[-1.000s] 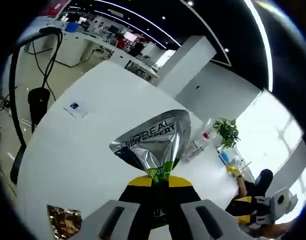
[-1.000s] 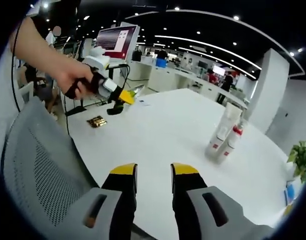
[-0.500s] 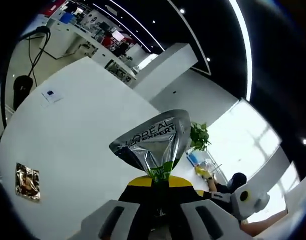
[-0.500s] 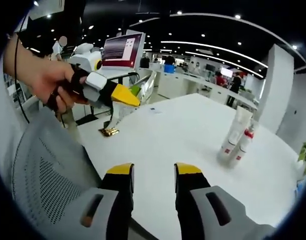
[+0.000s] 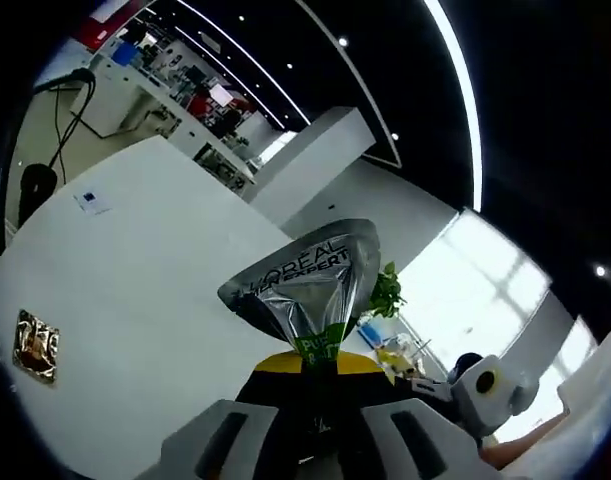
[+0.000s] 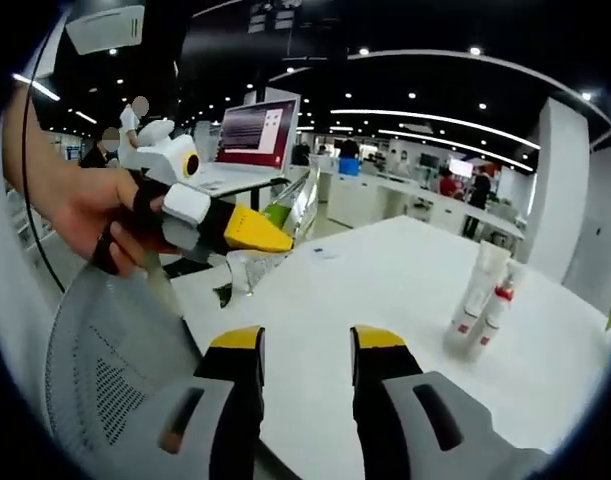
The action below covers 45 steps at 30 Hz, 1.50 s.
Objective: Arrange the skincare products in the storage area until every visible bottle or jar stands upright without overlapping.
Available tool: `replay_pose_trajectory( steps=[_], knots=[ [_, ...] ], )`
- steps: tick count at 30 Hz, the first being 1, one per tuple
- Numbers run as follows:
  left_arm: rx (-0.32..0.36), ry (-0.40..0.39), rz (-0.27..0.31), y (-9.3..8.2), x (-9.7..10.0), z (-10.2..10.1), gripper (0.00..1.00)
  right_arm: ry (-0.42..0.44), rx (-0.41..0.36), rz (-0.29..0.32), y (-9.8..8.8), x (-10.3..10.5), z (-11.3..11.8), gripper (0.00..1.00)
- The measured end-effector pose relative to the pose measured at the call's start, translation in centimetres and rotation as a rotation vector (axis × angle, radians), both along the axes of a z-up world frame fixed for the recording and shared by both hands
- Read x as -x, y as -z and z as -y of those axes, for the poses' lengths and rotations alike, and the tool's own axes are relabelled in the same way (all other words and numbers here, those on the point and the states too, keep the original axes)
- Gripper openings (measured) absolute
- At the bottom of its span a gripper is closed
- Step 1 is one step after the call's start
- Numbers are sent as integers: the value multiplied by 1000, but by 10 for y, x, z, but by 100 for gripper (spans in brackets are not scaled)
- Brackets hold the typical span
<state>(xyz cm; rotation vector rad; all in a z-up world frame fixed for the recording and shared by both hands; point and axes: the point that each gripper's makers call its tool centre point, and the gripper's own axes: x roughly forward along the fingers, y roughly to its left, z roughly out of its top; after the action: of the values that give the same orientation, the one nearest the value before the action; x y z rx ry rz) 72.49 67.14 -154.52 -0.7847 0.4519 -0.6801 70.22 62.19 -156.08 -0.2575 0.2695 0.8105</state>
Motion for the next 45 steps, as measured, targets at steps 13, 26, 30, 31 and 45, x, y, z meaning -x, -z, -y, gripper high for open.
replay_pose_trajectory(
  steps=[13, 26, 30, 31, 45],
  knots=[
    [99, -130, 44, -10, 5, -18, 6, -160, -147, 50, -27, 30, -25, 39],
    [362, -169, -8, -24, 13, 18, 6, -180, 3, 60, -4, 32, -28, 50],
    [343, -109, -18, -25, 20, 33, 6, -165, 32, 73, -2, 30, -24, 48],
    [340, -100, -20, -26, 21, 36, 6, -158, 30, 82, -4, 29, -23, 47],
    [354, 4, -58, -20, 30, 56, 6, -129, 99, 138, -3, 26, -16, 21]
  ],
)
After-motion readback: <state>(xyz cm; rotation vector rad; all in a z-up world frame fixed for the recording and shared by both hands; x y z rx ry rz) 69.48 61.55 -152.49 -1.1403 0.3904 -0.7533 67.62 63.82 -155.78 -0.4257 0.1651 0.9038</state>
